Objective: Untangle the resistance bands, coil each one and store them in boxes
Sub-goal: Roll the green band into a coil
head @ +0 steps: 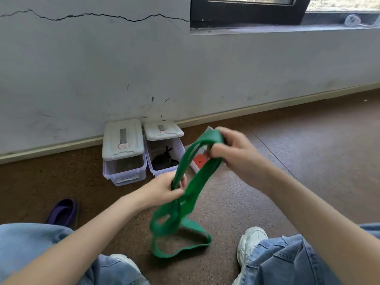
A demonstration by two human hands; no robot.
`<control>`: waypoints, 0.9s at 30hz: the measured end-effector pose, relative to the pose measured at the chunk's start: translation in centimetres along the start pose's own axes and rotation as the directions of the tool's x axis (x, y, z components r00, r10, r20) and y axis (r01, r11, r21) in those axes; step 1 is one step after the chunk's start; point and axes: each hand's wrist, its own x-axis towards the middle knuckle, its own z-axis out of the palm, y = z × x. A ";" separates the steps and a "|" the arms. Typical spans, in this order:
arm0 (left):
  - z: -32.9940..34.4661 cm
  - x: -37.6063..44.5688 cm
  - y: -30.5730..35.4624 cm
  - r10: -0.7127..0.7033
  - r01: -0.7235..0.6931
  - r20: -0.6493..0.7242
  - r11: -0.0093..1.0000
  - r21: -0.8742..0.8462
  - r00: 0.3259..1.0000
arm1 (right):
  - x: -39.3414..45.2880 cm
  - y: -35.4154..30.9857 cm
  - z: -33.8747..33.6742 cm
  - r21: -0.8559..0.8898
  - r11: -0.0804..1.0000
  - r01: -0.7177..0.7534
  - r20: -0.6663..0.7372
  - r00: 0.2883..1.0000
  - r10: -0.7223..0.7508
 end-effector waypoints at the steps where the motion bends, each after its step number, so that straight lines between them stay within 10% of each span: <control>1: 0.0 -0.3 -0.4 -0.023 0.023 -0.012 1.000 -0.010 1.000 | 0.0 -0.5 -0.8 0.023 1.000 -0.015 -0.010 1.000 0.016; 6: -3.3 -0.1 1.1 -0.056 -0.001 -0.242 0.974 -0.229 0.969 | -0.5 -0.3 -2.9 -0.492 0.819 -0.295 0.127 0.907 0.402; 14: -1.4 0.2 2.9 0.021 -0.021 -0.026 1.000 -0.021 0.999 | 0.1 2.0 0.8 -0.678 0.733 -0.053 0.047 0.992 0.116; 19: -1.8 -0.9 1.3 -0.095 0.119 0.122 0.970 -0.212 0.988 | 0.2 0.3 -3.0 -0.402 0.913 -0.069 -0.223 0.975 -0.025; 24: -3.9 -0.8 2.5 -0.125 0.112 -0.020 0.938 -0.329 0.992 | -0.7 1.5 -3.9 -0.828 0.515 -0.223 0.069 0.870 0.488; 27: -2.9 -0.6 4.5 -0.004 0.007 0.033 0.996 -0.086 0.999 | -0.8 2.4 -1.2 -0.636 0.750 -0.184 0.190 0.904 0.383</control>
